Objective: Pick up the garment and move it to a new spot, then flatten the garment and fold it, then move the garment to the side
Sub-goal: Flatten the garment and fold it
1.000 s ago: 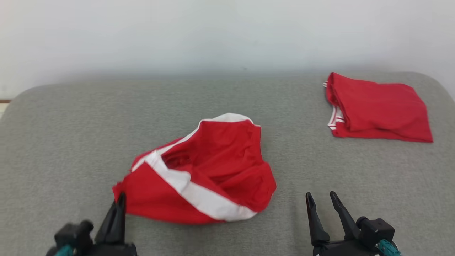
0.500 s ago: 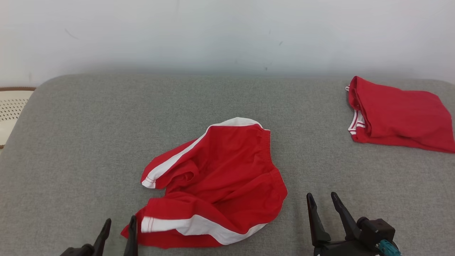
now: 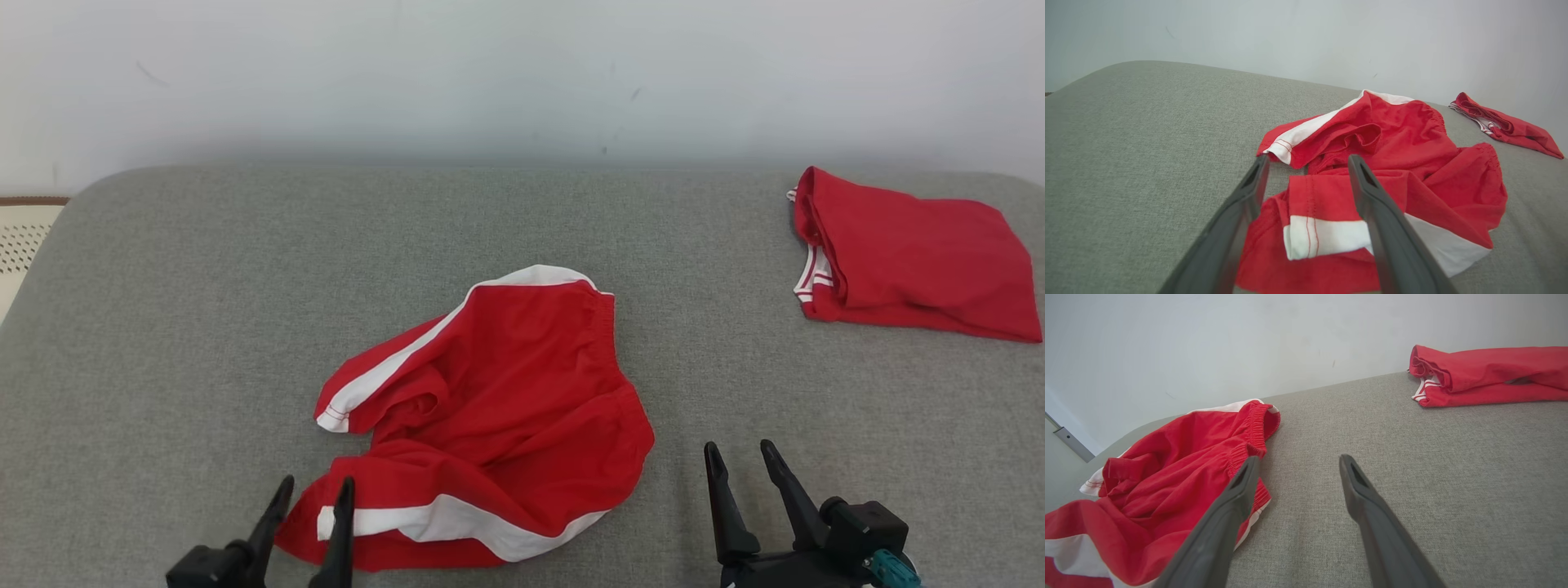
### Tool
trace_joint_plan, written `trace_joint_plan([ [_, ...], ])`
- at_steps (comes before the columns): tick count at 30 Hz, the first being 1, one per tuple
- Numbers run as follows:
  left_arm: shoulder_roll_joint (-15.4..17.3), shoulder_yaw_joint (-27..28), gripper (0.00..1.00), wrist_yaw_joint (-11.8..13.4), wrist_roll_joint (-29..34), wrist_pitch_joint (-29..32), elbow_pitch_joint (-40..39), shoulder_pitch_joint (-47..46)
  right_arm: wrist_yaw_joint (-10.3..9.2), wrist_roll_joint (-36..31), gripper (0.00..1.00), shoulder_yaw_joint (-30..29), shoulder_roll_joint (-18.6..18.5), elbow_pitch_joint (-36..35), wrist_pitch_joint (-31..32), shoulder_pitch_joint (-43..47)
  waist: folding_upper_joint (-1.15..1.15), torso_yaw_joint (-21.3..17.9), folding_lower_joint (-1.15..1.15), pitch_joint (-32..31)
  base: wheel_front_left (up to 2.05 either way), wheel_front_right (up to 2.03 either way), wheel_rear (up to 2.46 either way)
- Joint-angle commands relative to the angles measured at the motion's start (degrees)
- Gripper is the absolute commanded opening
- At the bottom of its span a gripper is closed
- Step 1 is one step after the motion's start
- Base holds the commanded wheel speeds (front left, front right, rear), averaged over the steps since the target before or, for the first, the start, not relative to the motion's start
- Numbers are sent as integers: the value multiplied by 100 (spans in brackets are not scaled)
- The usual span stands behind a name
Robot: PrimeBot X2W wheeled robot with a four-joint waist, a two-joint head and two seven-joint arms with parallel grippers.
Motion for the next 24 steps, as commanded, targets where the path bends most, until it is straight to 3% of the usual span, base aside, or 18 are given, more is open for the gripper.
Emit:
trace_joint_plan([
  [1,9,-25,100,19,18,34,-29,109,1,-16,100,-13,-3,-2,-9,16,0,-13,0,23,0,0,0],
  [15,-106,-253,100,-100,-122,20,427,241,1,-21,100,7,-3,32,-9,-57,0,-20,0,93,0,0,0],
  [16,-107,-255,83,-131,-121,21,512,223,1,-24,100,19,-3,35,-9,-61,0,-31,0,88,0,0,0],
  [18,-121,-255,12,-177,-153,2,654,153,1,-32,100,35,-3,47,-9,-61,0,-61,0,79,0,0,0],
  [19,-117,-259,0,-180,-145,-19,718,116,1,-27,100,48,-3,48,-9,-64,0,-81,0,72,0,0,0],
  [24,-164,-248,0,-232,-126,-121,840,38,1,-70,100,-35,-3,61,-9,4,0,-65,0,23,0,0,0],
])
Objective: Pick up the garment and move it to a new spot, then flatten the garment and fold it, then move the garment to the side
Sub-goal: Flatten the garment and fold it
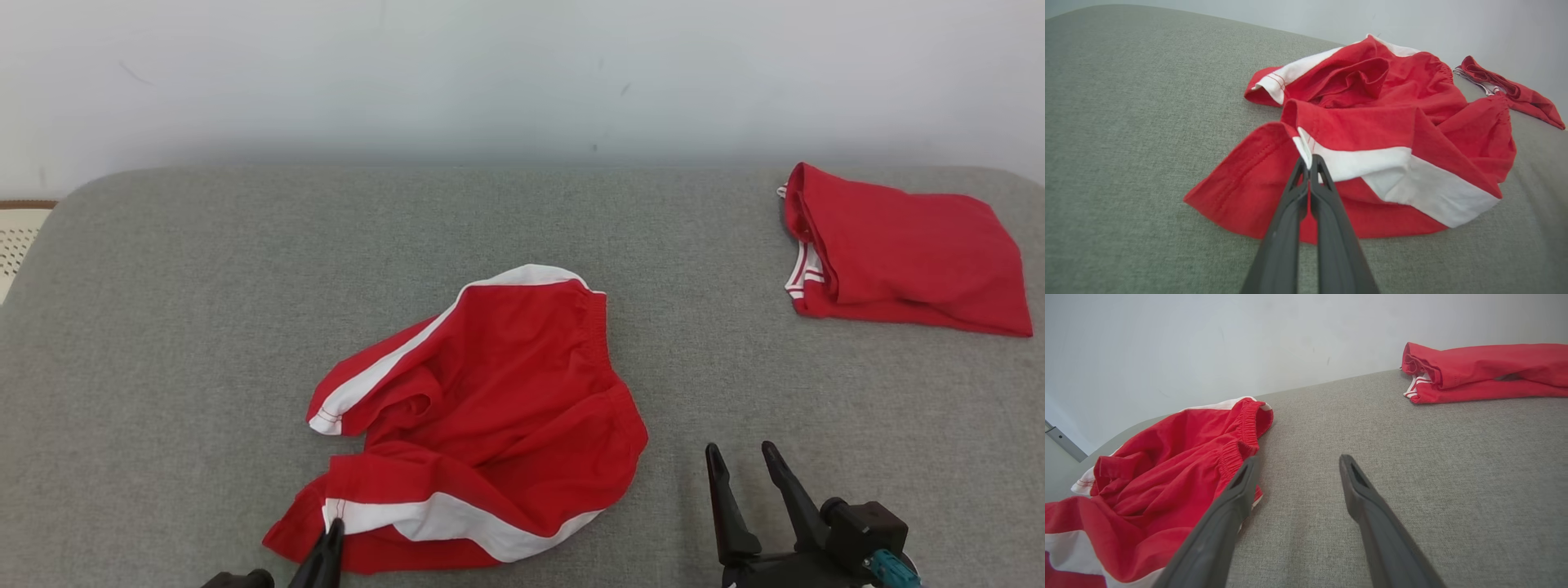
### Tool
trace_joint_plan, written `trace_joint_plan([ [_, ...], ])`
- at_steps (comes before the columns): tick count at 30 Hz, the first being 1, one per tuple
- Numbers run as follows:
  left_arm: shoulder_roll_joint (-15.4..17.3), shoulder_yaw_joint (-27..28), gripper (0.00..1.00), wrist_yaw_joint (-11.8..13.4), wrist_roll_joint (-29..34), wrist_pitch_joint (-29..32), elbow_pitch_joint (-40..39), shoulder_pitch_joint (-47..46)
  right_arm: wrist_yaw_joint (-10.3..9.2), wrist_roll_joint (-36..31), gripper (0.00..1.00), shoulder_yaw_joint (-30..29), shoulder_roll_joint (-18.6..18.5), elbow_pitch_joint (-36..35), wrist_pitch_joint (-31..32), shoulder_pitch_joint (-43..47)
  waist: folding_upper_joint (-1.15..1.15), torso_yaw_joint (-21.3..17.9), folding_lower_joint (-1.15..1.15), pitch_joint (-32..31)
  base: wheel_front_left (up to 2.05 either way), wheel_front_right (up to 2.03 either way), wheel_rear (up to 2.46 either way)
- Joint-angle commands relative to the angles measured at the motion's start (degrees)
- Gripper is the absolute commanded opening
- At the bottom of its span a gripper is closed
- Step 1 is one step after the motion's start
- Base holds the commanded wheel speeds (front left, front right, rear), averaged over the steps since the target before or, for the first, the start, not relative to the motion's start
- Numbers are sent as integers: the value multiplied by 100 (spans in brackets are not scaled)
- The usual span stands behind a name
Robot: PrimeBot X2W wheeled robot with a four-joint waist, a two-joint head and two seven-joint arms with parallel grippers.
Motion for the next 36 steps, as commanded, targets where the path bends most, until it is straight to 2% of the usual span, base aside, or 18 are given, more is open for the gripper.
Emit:
trace_joint_plan([
  [1,-9,-23,0,-24,28,-37,52,-10,1,-49,100,-36,-2,-2,-9,55,0,49,0,-32,0,0,0],
  [9,57,-81,0,86,72,55,-340,198,1,29,100,-98,-3,9,-9,154,0,415,0,-187,0,0,0],
  [14,99,-305,0,153,60,343,-833,582,1,41,100,-189,-2,5,-9,235,0,722,0,-264,0,0,0],
  [19,-3,-374,0,142,-78,378,-791,768,1,7,100,-244,-3,-4,-9,239,0,853,0,-240,0,0,0],
  [24,-100,-464,0,50,-216,381,-390,824,1,-24,100,-292,-2,53,-9,238,0,962,0,-251,0,0,0],
  [25,-117,-465,4,38,-207,327,-339,800,1,-27,100,-297,-2,58,-9,230,0,974,0,-252,0,0,0],
  [26,-143,-454,84,36,-206,266,-313,774,1,-33,100,-311,-2,55,-9,227,0,994,0,-250,0,0,0],
  [27,-152,-428,100,37,-214,212,-290,747,1,-37,100,-325,-2,51,-9,217,0,1013,0,-246,0,0,0],
  [36,-104,-71,100,162,58,-165,-638,500,1,-93,100,-427,-2,8,-9,257,0,1247,0,-204,0,0,0],
])
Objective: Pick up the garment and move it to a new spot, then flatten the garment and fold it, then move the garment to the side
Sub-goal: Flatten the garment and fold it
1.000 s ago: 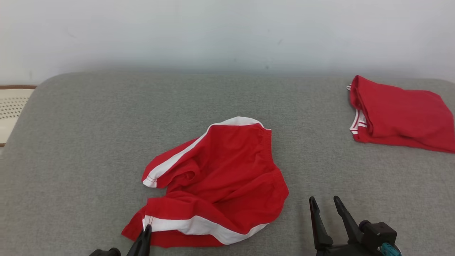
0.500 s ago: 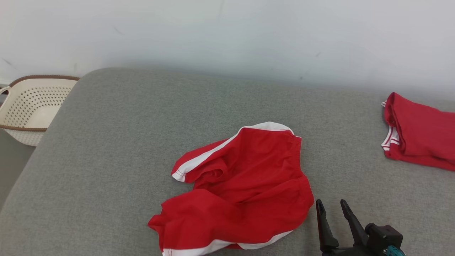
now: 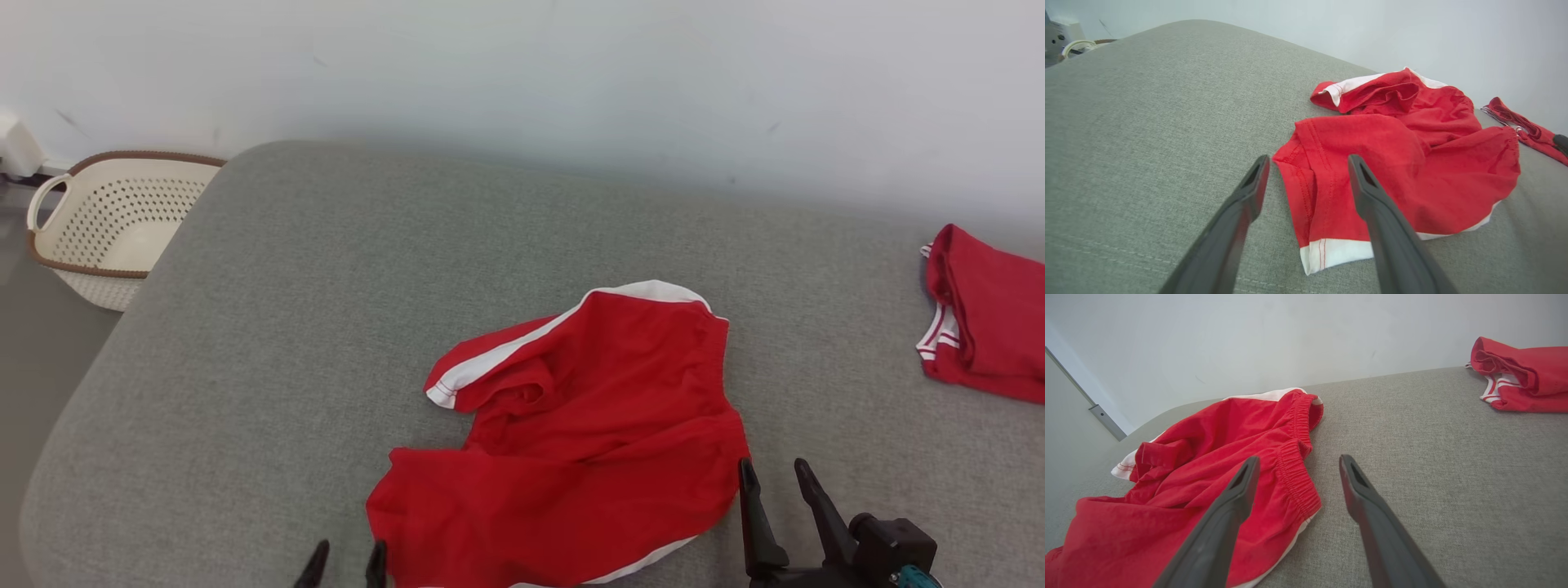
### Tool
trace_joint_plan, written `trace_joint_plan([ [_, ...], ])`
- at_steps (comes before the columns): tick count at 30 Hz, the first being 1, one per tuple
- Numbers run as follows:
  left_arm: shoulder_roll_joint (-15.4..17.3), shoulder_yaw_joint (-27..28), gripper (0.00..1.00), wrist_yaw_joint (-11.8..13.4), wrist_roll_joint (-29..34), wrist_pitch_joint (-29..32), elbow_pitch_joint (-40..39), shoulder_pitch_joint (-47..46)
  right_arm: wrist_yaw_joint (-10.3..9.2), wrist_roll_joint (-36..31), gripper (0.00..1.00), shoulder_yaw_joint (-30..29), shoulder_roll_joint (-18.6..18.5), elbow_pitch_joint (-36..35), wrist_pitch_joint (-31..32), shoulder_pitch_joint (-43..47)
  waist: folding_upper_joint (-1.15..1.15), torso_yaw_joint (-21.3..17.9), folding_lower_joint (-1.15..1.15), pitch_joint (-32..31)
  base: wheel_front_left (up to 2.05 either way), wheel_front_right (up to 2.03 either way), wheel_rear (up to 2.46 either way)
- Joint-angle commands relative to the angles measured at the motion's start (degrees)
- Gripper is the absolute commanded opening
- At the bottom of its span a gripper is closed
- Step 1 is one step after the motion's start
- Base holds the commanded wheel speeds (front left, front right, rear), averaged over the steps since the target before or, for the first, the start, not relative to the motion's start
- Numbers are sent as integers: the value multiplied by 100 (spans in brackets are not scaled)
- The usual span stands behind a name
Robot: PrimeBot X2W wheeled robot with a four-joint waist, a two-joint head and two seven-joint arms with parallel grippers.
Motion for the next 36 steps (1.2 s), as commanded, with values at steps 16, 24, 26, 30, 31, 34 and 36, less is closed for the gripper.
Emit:
trace_joint_plan([
  [16,-59,678,100,187,559,-90,-375,-230,1,-118,100,146,-183,218,179,-333,0,-56,0,19,0,0,0],
  [24,-121,760,100,138,678,-91,-354,-242,1,115,100,541,-551,745,1088,-1035,0,-113,0,50,0,0,0],
  [26,-139,785,100,101,686,-92,-329,-259,1,207,100,689,-618,890,1231,-1280,0,-107,0,49,0,0,0],
  [30,-207,828,100,42,721,-92,-273,-279,1,483,100,1043,-734,1330,1568,-1697,0,-65,0,57,0,0,0],
  [31,-221,837,100,14,731,-92,-260,-283,1,580,100,1131,-755,1463,1654,-1804,0,-48,0,59,0,0,0],
  [34,-276,853,100,-5,764,-91,-233,-284,1,857,100,1332,-763,1867,1833,-2114,0,-12,0,66,0,0,0],
  [36,-303,865,100,-52,802,-91,-209,-283,1,1072,100,1529,-740,2366,2097,-2354,0,30,0,64,0,0,0],
])
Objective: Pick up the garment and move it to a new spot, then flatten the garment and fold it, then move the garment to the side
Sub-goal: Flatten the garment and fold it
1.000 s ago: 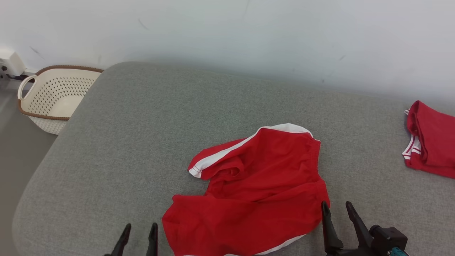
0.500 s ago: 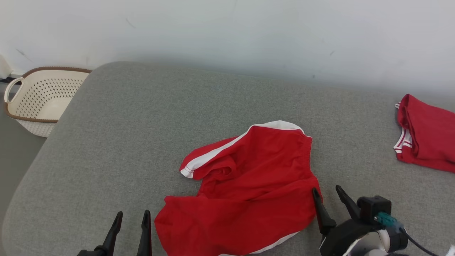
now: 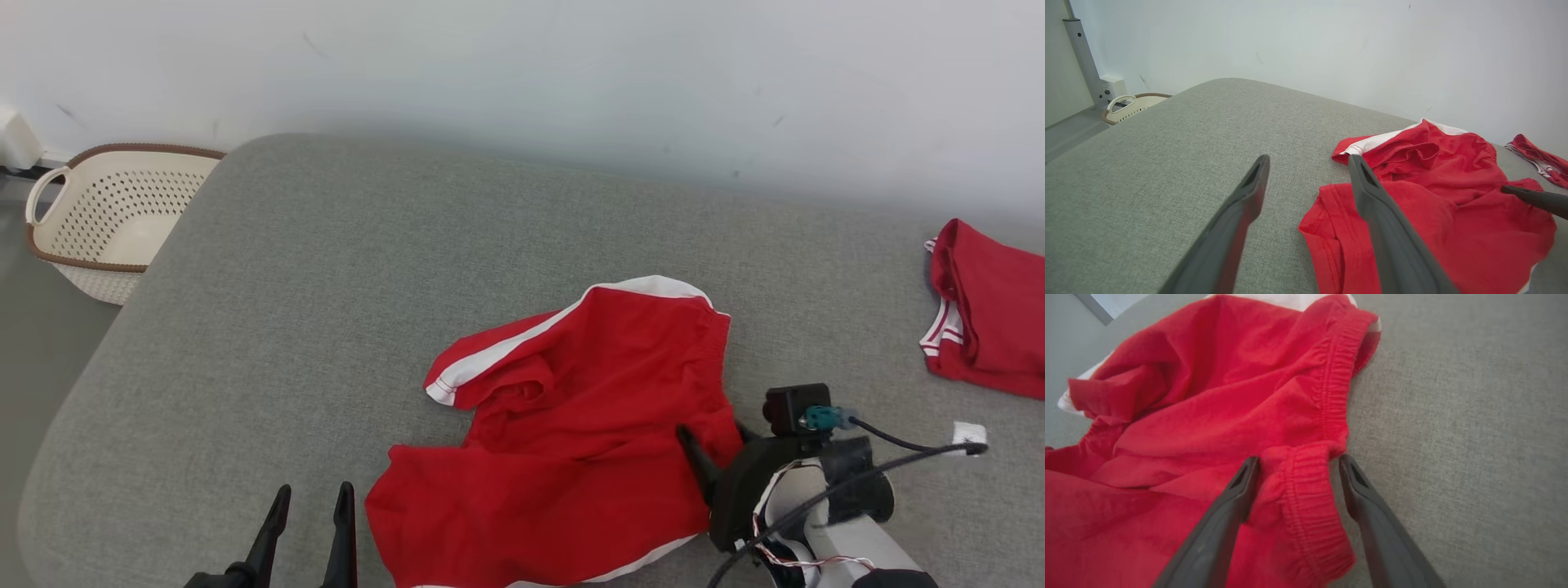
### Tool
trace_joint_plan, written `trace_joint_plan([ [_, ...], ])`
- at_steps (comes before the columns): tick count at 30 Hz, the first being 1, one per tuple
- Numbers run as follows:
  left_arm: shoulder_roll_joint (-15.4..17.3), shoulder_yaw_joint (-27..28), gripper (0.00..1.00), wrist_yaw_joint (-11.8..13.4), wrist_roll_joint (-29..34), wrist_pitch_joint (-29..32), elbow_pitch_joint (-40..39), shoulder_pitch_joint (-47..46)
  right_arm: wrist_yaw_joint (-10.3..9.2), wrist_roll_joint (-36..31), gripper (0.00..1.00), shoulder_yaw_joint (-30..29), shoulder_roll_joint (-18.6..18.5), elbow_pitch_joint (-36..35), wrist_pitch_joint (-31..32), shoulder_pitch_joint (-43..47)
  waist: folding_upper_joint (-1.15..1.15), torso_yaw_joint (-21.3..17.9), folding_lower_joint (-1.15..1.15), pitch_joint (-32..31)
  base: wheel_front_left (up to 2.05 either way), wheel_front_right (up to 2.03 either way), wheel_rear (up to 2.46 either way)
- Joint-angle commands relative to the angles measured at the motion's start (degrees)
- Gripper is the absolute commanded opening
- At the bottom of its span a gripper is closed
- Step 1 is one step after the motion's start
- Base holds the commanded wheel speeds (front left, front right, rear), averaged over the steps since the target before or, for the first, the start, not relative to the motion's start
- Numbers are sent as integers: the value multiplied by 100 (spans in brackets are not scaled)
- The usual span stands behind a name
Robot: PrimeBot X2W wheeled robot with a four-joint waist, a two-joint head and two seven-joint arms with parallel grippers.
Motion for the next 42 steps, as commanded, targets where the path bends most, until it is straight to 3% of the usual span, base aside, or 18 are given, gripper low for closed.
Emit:
trace_joint_plan([
  [1,-3,24,100,-36,76,-24,35,-47,1,164,100,95,35,203,85,-108,0,33,-1,-2,0,0,0],
  [5,-45,56,100,-84,95,-24,69,-37,1,403,100,363,70,641,212,-357,0,92,-1,-6,0,0,0],
  [7,-68,80,100,-111,107,-23,87,-22,1,454,0,470,49,734,14,-467,0,112,-1,-8,0,0,0],
  [11,-105,126,100,-132,137,-23,113,20,1,601,0,538,3,997,-289,-623,0,109,-1,-17,0,0,0],
  [18,-191,240,100,-185,133,-24,171,133,1,692,0,149,-246,1552,-997,-772,0,-43,-1,-115,0,0,0],
  [28,-305,345,100,-240,183,-24,216,280,1,696,0,72,-308,1500,-1291,-468,0,-265,-1,-296,0,0,0],
  [29,-315,359,100,-249,192,-24,219,303,1,726,43,72,-281,1449,-1337,-431,0,-290,-1,-310,0,0,0],
  [30,-325,367,100,-265,193,-24,227,319,1,751,100,62,-278,1415,-1384,-392,0,-306,-1,-321,0,0,0],
  [37,-354,448,100,-293,249,-24,222,364,1,492,100,-154,-422,1141,-1877,-231,0,-417,-1,-382,0,0,0],
  [42,-351,537,100,-313,269,-24,186,433,1,157,100,-630,-519,612,-2068,-50,0,-532,-1,-399,0,0,0],
])
